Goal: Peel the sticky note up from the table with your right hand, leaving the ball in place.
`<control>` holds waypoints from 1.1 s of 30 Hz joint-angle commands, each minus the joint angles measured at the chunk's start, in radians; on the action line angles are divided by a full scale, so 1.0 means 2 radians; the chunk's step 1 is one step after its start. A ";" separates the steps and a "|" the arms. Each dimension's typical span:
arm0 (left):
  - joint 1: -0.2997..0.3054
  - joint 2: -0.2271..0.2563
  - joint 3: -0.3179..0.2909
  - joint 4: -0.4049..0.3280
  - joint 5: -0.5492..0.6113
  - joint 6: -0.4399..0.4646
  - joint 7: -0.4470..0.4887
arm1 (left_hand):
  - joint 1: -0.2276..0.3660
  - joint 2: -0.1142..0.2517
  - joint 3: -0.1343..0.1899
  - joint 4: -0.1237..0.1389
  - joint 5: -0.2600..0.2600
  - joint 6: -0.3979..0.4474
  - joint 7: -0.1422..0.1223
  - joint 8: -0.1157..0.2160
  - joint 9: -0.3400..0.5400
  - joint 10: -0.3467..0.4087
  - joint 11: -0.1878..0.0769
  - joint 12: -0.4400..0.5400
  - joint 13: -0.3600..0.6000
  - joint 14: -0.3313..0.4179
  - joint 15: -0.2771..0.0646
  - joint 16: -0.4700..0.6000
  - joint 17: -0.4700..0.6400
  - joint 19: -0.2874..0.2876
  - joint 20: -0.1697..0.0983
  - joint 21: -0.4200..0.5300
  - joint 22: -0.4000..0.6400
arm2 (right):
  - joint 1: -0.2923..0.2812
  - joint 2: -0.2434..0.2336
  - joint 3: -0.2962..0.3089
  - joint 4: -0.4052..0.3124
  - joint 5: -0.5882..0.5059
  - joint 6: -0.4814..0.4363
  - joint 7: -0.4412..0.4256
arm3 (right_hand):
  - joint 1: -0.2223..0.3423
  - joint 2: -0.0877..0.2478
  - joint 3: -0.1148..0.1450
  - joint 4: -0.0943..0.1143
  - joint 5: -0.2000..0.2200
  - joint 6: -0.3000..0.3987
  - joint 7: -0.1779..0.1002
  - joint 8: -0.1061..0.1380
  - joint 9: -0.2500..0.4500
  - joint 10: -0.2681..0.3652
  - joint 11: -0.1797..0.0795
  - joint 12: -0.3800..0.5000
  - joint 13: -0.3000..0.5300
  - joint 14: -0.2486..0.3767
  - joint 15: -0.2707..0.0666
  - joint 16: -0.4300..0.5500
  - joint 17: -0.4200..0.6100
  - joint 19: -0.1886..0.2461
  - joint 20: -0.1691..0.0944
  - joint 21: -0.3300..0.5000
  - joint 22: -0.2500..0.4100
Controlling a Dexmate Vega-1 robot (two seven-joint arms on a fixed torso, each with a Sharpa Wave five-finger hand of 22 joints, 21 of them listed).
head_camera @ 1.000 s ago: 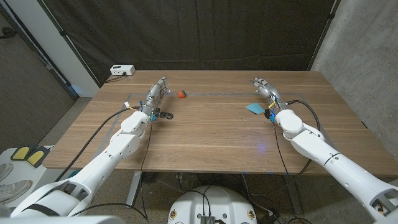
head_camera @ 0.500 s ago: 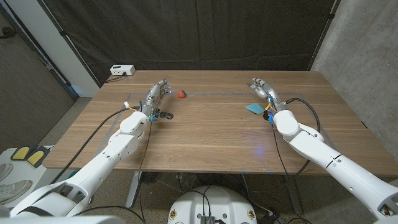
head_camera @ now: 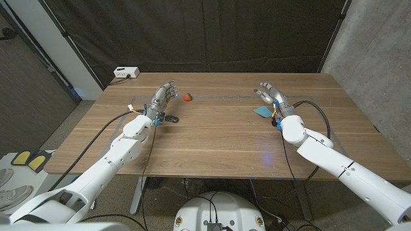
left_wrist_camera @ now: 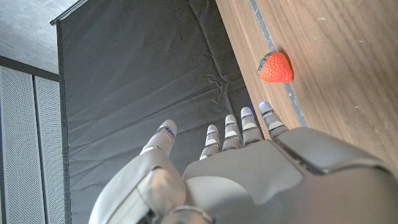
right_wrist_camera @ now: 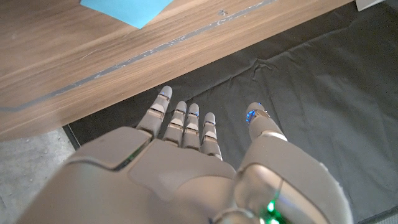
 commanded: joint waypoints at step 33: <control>-0.006 0.010 0.006 -0.015 0.018 0.015 0.013 | -0.008 -0.002 0.003 0.002 -0.001 0.005 0.002 -0.007 0.002 0.000 0.002 -0.002 0.001 0.000 0.001 -0.005 0.002 0.002 0.001 -0.002 0.001 | 0.062 -0.004 -0.117 -0.051 -0.166 -0.278 0.053 | 0.030 0.017 0.019 -0.003 0.005 0.017 -0.006 -0.002 0.002 -0.001 -0.017 -0.006 0.001 -0.008 -0.026 -0.003 0.003 0.006 -0.019 0.002 0.001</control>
